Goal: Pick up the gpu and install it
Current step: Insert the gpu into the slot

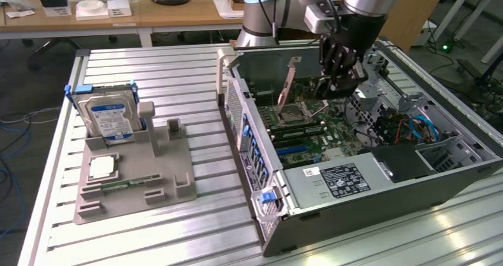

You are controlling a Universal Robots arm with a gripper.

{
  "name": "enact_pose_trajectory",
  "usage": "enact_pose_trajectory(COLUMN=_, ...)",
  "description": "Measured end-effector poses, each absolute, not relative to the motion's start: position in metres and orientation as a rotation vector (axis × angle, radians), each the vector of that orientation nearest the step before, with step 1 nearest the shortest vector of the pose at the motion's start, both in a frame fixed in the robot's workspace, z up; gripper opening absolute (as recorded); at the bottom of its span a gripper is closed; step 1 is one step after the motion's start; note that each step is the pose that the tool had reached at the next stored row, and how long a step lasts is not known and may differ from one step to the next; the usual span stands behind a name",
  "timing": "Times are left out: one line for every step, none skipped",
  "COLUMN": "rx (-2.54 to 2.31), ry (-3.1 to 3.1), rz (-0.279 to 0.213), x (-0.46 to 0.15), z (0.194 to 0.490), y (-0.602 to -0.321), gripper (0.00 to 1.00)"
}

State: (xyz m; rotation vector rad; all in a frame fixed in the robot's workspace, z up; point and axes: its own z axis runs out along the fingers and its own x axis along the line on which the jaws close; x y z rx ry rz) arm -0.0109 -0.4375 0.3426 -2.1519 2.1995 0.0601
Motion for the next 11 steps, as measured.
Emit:
enact_pose_trajectory(rx=-2.152, ry=2.200, rz=0.060, x=-0.012, z=0.341, y=-0.438, gripper=0.28)
enact_pose_trajectory(rx=-2.152, ry=2.199, rz=0.060, x=-0.015, z=0.339, y=-0.438, gripper=0.28)
enact_pose_trajectory(rx=-2.152, ry=2.199, rz=0.060, x=-0.017, z=0.337, y=-0.437, gripper=0.28)
enact_pose_trajectory(rx=-2.152, ry=2.199, rz=0.060, x=-0.019, z=0.335, y=-0.438, gripper=0.28)
enact_pose_trajectory(rx=-2.152, ry=2.200, rz=0.060, x=-0.020, z=0.334, y=-0.438, gripper=0.28)
enact_pose_trajectory(rx=-2.152, ry=2.199, rz=0.060, x=-0.020, z=0.332, y=-0.439, gripper=0.28)
enact_pose_trajectory(rx=-2.152, ry=2.199, rz=0.060, x=-0.020, z=0.331, y=-0.441, gripper=0.28)
enact_pose_trajectory(rx=-2.152, ry=2.199, rz=0.060, x=-0.020, z=0.329, y=-0.443, gripper=0.28)
enact_pose_trajectory(rx=-2.152, ry=2.199, rz=0.060, x=-0.020, z=0.327, y=-0.445, gripper=0.28)
enact_pose_trajectory(rx=-2.152, ry=2.199, rz=0.060, x=-0.020, z=0.325, y=-0.446, gripper=0.28)
enact_pose_trajectory(rx=-2.152, ry=2.199, rz=0.060, x=-0.021, z=0.324, y=-0.447, gripper=0.28)
